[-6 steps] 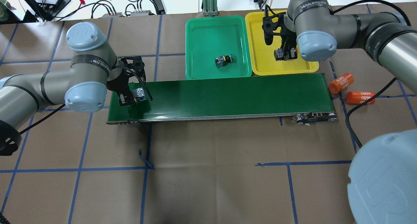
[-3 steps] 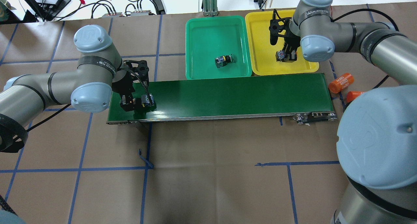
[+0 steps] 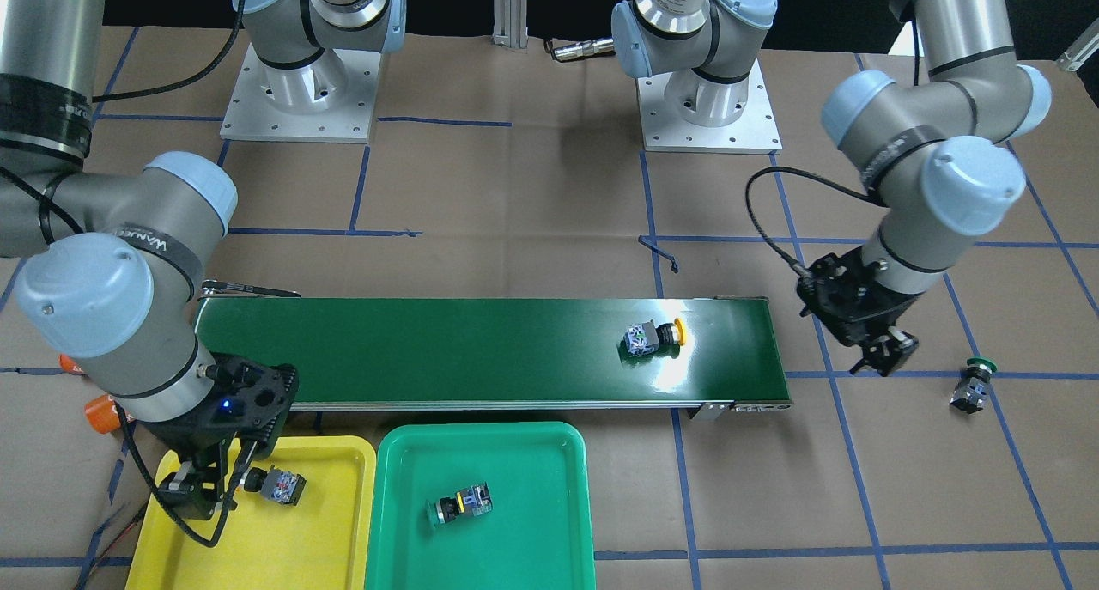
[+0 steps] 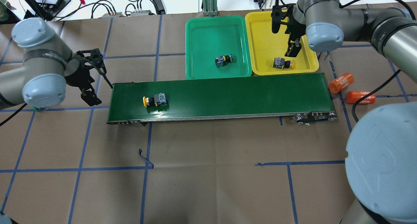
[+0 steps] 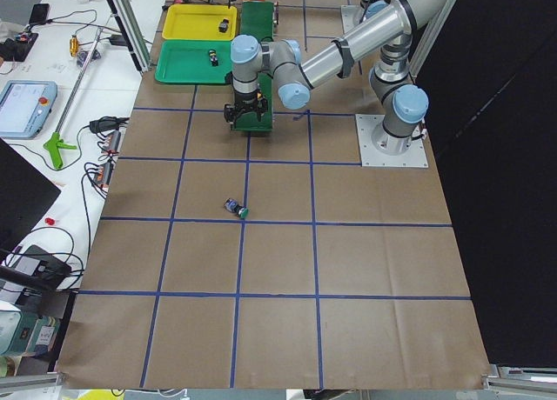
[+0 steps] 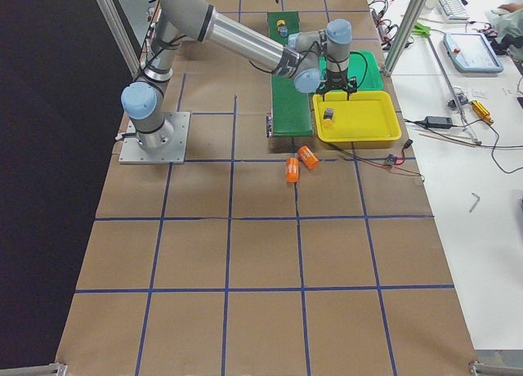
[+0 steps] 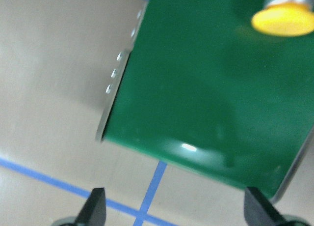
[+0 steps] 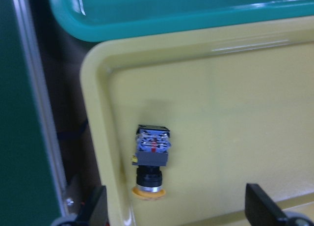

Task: Sort buttons by color to trays
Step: 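Lower the right gripper onto the yellow button on the belt and grasp it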

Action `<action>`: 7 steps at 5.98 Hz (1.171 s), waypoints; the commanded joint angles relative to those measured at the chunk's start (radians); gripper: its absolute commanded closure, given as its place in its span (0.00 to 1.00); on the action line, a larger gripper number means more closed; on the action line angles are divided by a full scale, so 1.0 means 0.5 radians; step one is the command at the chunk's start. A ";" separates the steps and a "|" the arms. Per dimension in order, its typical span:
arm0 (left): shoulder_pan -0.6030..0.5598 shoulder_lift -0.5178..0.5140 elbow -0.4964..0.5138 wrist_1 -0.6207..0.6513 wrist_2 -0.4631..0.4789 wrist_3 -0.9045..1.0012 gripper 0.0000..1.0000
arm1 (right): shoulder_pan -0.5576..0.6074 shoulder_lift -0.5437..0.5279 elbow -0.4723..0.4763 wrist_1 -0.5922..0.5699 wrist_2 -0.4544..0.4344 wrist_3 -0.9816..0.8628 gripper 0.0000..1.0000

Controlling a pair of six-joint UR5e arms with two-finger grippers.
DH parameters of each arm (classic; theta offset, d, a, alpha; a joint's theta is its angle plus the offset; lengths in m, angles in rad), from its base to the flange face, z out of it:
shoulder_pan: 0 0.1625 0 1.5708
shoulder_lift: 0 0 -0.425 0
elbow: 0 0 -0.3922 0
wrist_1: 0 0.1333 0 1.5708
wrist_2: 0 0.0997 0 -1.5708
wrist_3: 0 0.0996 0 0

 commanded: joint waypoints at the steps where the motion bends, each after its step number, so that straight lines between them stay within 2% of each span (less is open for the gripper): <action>1: 0.237 -0.161 0.217 0.010 -0.034 -0.101 0.01 | 0.177 -0.304 0.008 0.499 -0.002 0.032 0.00; 2: 0.356 -0.372 0.337 0.064 0.152 -0.159 0.01 | 0.315 -0.360 0.014 0.611 -0.011 0.054 0.00; 3: 0.482 -0.562 0.475 0.117 0.145 -0.127 0.01 | 0.398 -0.360 0.021 0.615 -0.005 0.166 0.00; 5: 0.507 -0.689 0.495 0.114 0.151 -0.117 0.01 | 0.454 -0.363 0.048 0.612 0.016 0.174 0.00; 6: 0.510 -0.750 0.492 0.117 0.154 -0.144 0.09 | 0.497 -0.357 0.094 0.578 0.025 0.289 0.00; 7: 0.529 -0.754 0.489 0.120 0.169 -0.126 0.56 | 0.622 -0.315 0.131 0.523 0.032 0.472 0.00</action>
